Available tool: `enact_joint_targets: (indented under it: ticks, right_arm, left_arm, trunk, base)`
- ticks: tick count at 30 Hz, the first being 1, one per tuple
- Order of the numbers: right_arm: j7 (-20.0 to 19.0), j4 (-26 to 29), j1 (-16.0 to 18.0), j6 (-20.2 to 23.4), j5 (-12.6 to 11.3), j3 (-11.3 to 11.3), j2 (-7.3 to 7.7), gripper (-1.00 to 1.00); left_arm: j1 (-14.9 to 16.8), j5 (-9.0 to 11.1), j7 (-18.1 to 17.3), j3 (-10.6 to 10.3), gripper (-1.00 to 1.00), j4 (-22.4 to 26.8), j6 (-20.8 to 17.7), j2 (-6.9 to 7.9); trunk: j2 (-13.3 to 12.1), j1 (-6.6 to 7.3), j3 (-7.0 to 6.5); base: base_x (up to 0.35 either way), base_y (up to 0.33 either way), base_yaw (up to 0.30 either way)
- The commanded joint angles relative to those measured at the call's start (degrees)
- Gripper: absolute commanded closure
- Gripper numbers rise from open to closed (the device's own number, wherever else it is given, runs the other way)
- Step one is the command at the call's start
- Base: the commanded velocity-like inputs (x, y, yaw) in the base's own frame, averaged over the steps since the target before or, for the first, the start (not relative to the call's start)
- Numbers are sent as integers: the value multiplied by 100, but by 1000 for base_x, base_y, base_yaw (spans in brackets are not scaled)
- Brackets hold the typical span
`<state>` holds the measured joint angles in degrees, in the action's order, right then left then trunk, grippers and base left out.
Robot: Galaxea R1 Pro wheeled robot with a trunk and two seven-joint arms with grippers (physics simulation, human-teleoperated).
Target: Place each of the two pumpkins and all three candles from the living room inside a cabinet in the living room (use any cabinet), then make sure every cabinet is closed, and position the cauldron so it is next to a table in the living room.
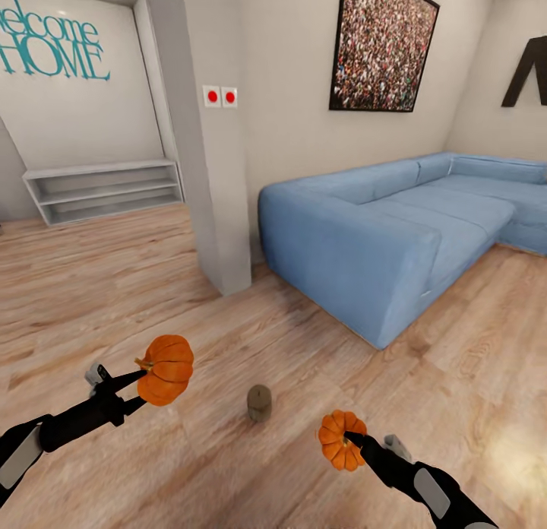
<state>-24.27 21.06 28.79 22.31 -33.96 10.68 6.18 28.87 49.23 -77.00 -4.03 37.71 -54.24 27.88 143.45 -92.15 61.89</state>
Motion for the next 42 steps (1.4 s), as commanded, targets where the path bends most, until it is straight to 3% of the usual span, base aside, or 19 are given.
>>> enact_joint_targets:
  ticks: [1,17,33,42]
  right_arm:
    - [-8,4,3,54,-40,39,-3,100]
    - [-8,4,3,54,-40,38,-3,100]
    - [-12,4,3,54,-40,37,-3,100]
    - [-11,4,3,43,-40,24,-3,100]
  left_arm:
    - [4,43,-8,-19,100,-1,-52,7]
    - [4,43,-1,-19,100,-1,-52,4]
    - [4,19,9,-18,100,-188,-52,-1]
    - [4,8,9,-18,100,-194,-52,-2]
  trunk:
    - [1,6,-22]
    - [-21,47,-430]
    - [-661,398,-767]
    - [-1022,596,-931]
  base:
    - [-220,0,-262]
    - [-168,0,-262]
    - [-5,0,-255]
    - [0,0,-31]
